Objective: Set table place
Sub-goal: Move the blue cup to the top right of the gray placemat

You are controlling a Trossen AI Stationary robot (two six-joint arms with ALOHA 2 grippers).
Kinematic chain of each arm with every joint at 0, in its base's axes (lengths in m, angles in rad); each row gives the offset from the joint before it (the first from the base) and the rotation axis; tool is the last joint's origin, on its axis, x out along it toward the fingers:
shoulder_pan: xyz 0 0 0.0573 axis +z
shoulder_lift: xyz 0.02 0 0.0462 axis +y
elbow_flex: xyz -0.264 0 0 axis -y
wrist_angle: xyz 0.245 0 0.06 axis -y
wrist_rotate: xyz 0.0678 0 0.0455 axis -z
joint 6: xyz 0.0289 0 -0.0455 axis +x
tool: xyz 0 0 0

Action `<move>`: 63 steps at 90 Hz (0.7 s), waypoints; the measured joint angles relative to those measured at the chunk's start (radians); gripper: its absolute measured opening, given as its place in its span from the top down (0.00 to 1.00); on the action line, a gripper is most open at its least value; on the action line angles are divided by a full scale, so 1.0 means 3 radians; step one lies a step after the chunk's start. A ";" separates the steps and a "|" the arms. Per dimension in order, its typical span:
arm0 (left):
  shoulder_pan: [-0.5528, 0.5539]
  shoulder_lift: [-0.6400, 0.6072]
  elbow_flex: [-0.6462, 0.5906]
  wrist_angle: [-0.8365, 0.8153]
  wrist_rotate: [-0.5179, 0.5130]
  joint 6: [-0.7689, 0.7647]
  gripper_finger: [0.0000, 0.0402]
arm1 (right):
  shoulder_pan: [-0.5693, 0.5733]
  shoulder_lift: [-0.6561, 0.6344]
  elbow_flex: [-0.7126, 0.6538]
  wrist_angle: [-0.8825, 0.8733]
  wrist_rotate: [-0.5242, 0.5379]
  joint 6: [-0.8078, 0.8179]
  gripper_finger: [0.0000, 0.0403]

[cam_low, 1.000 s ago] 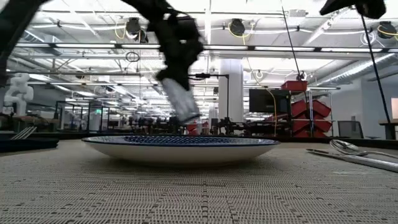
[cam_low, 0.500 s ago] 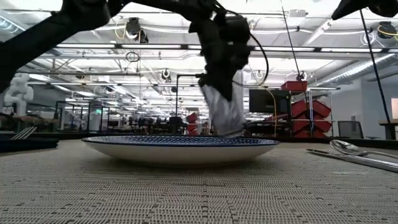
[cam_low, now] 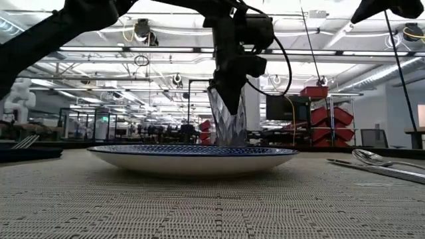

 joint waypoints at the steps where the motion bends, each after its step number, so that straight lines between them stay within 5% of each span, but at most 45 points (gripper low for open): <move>1: 0.0000 0.0000 0.0000 0.0000 0.0019 0.0000 0.92 | 0.0000 0.0013 0.0000 0.0002 0.0000 -0.0012 0.99; 36: -0.0001 -0.0195 0.0070 0.0006 0.0243 -0.0032 0.62 | -0.0033 0.0248 -0.0003 0.0292 0.0027 -0.0404 0.77; 63: -0.0001 -0.0982 0.0079 0.0060 0.0125 -0.0118 0.56 | -0.0284 0.0303 -0.0003 0.0695 -0.0125 -0.0578 0.68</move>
